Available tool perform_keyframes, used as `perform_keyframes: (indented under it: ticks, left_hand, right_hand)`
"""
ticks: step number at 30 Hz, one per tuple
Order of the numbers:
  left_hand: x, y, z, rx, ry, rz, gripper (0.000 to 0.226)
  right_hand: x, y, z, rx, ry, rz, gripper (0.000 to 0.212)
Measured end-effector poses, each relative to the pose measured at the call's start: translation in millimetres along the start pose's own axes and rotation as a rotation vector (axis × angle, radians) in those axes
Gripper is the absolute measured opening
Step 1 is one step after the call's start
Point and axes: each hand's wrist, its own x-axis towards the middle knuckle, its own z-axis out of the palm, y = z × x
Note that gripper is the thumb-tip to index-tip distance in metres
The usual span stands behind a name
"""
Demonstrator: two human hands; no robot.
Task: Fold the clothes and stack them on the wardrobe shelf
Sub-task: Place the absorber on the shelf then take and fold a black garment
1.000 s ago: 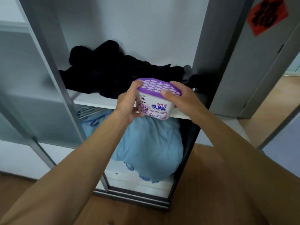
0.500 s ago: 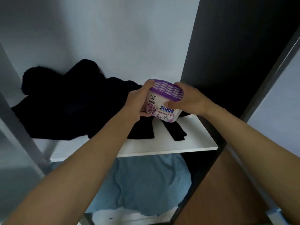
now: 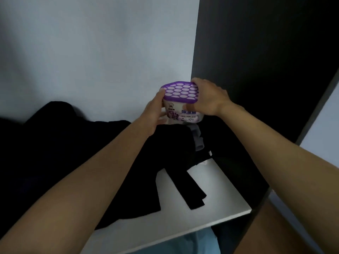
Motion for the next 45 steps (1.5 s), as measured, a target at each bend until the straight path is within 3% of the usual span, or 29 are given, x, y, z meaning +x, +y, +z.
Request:
perform_keyframes:
  ticks: [4,7,10,14,19,23,30,34,38,45]
  left_hand:
    - [52,-30,1,0.089,0.082,0.01,0.043]
    - [94,-62,-3,0.538,0.074,0.084,0.027]
    - [133,-86,7,0.807,-0.126,0.064,0.019]
    - [162,-125,26,1.0,-0.459,-0.057,0.042]
    - [167,-148,-1,1.045,-0.47,0.019,0.051]
    - [171,-154,-18,1.142,-0.262,0.116,0.071]
    - [190,-200,-24,1.057,-0.242,0.289,0.057]
    - [207,-220,-24,1.073,-0.158,0.328,0.097]
    - [213,-226,-22,1.074,-0.152,0.301,0.093]
    - [211,-218,-22,1.11,-0.213,0.279,0.085]
  right_hand:
    - [42,20,28,-0.078,0.122,0.037,0.087]
    - [70,37,50,-0.081,0.128,0.115,0.085]
    - [98,51,70,-0.097,0.096,0.167,0.082]
    - [128,65,98,-0.124,0.096,0.215,0.084]
    - [152,72,127,-0.081,0.005,0.252,0.084]
    - [155,78,153,-0.09,-0.078,0.281,0.082]
    - [152,86,184,-0.166,-0.186,0.278,0.09]
    - [150,89,193,-0.256,-0.263,0.258,0.087]
    - [153,82,192,-0.52,-0.265,0.198,0.087]
    - [158,82,187,-0.613,-0.332,0.163,0.079]
